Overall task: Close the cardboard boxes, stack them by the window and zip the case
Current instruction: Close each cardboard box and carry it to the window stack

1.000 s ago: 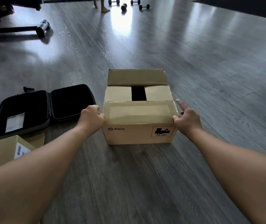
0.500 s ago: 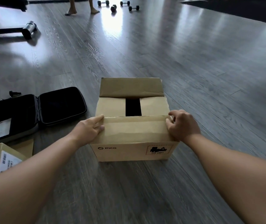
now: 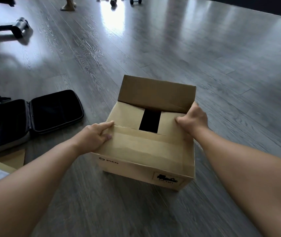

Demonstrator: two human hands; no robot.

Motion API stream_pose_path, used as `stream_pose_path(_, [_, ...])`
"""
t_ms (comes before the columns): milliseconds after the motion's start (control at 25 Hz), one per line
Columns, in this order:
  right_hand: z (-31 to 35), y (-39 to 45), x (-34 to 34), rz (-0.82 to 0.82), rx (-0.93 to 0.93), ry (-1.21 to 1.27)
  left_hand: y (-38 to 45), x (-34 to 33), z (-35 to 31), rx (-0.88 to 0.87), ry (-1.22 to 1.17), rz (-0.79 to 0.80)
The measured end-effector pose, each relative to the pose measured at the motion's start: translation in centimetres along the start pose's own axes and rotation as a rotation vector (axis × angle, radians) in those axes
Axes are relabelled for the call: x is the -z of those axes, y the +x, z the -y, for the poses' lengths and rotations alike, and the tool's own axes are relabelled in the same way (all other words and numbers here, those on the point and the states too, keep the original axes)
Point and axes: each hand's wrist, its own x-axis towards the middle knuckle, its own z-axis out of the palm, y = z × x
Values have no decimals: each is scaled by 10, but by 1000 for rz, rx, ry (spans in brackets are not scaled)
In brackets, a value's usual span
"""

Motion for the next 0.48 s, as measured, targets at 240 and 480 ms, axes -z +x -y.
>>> stream_pose_path(240, [-7,-17,13,8,20,185,4,-4,-11,86,40,-11])
stream_pose_path(480, [-14,-35,30,152,132,254,-5,-9,-19,109,135,-42])
